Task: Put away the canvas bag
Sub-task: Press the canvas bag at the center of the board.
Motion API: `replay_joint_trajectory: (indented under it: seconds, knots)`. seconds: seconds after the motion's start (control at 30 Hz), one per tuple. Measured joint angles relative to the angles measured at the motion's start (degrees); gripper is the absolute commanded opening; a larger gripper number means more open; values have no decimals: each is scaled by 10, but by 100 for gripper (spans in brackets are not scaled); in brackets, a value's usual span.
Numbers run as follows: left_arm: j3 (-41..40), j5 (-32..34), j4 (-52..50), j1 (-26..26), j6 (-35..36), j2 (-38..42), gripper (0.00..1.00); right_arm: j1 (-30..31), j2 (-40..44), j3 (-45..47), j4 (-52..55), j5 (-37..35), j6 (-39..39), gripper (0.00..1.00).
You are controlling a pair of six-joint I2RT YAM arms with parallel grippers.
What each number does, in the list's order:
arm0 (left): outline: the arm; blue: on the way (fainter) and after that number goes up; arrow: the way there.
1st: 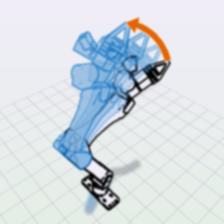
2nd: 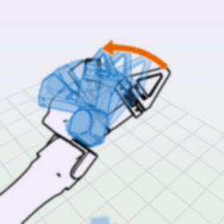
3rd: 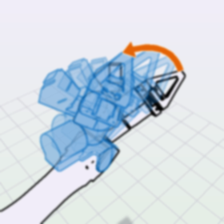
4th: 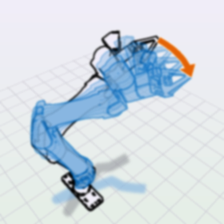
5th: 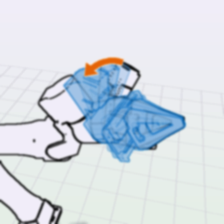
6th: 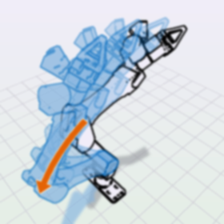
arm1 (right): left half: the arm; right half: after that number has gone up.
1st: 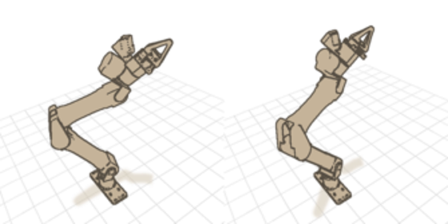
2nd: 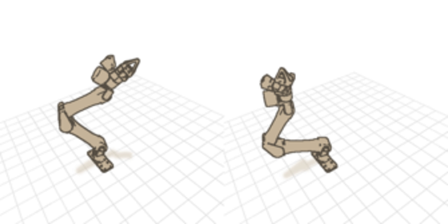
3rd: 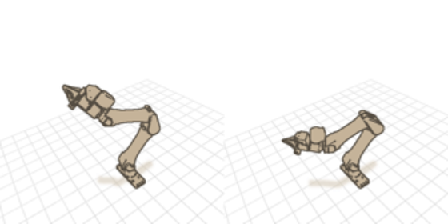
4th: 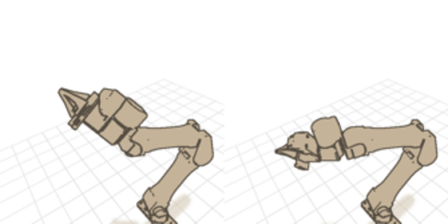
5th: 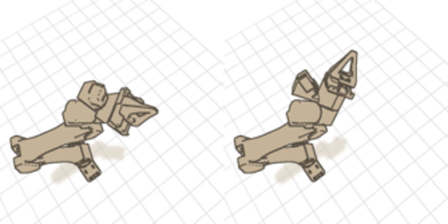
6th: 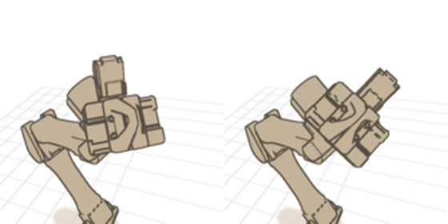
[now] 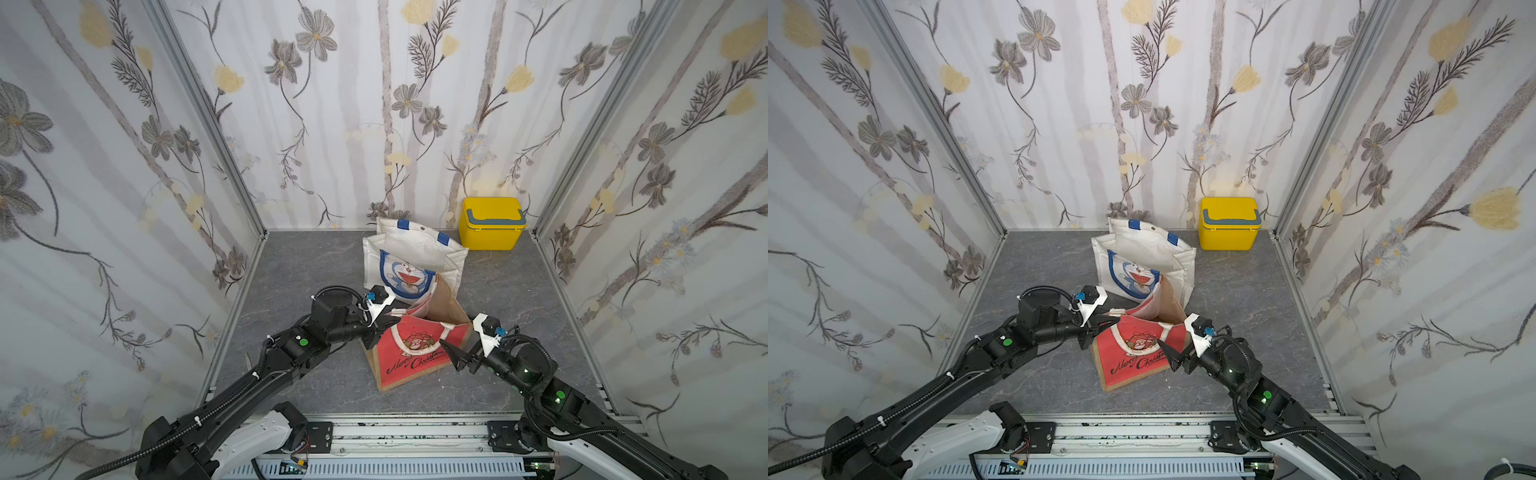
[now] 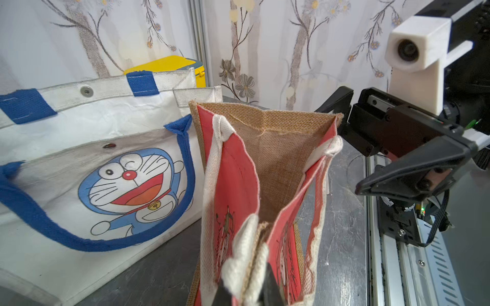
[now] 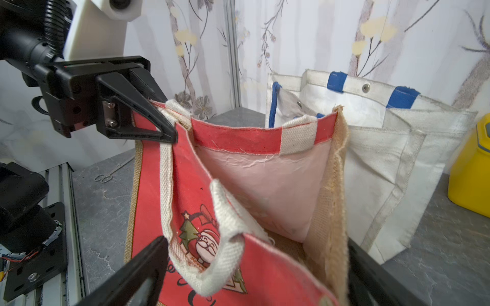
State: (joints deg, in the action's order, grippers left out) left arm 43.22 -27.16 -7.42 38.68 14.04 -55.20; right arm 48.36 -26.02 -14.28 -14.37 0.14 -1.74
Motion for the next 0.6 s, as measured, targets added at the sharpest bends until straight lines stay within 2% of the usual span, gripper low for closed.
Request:
replay_joint_trajectory:
  seconds: [0.13,0.27,0.33,0.37,0.43,0.53,0.6]
  knots:
    - [-4,-25,-19,-23,25,16,0,-2,-37,10,-47,23,43,72]
    - [-4,-54,-22,-41,40,8,0,-2,-67,12,-82,41,82,40]
    - [-4,-61,-22,-48,42,-2,0,-3,-77,13,-96,50,92,27]
    - [-3,-61,-23,-49,43,-7,4,-3,-82,13,-102,55,97,19]
    - [-2,-59,-23,-50,45,-13,25,-2,-93,13,-111,62,104,2]
    - [-2,-39,-28,-51,45,-14,55,-2,-109,10,-118,69,108,0]
    - [-1,-21,-31,-51,44,-12,84,-2,-124,6,-124,70,108,0]
